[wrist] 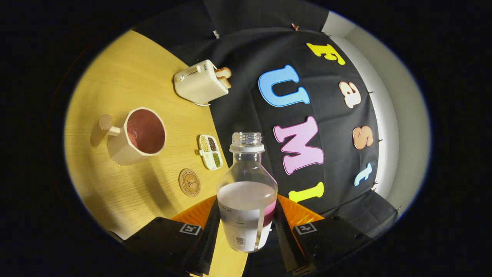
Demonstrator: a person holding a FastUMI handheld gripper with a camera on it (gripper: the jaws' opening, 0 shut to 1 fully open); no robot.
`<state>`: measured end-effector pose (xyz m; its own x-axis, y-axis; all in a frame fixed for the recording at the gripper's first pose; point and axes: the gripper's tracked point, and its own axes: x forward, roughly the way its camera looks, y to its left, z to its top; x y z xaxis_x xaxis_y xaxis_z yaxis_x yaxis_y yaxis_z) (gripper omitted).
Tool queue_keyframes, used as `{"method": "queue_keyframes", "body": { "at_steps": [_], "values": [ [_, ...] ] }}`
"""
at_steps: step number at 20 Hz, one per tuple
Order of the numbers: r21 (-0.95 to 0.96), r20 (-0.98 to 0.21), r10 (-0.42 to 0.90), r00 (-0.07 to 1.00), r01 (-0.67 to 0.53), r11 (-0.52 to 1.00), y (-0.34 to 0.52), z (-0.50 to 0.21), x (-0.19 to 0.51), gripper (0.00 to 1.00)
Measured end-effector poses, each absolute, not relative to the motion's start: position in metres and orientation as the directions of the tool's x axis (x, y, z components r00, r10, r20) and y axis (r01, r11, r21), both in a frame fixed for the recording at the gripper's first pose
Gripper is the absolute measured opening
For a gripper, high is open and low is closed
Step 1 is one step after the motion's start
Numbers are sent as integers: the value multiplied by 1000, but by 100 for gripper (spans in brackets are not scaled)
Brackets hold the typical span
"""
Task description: Take the bottle from table, then pour the juice into the cup, finally place the bottle on the coaster
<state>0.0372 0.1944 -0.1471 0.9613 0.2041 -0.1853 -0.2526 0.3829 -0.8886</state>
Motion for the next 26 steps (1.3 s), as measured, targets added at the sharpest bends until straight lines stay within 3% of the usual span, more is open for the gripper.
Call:
{"method": "queue_keyframes", "body": {
  "at_steps": [13,26],
  "values": [
    [-957,-224,292,930,-266,111,222,-181,45,73],
    [-966,-252,266,931,-256,-19,224,-197,47,72]
  ]
}}
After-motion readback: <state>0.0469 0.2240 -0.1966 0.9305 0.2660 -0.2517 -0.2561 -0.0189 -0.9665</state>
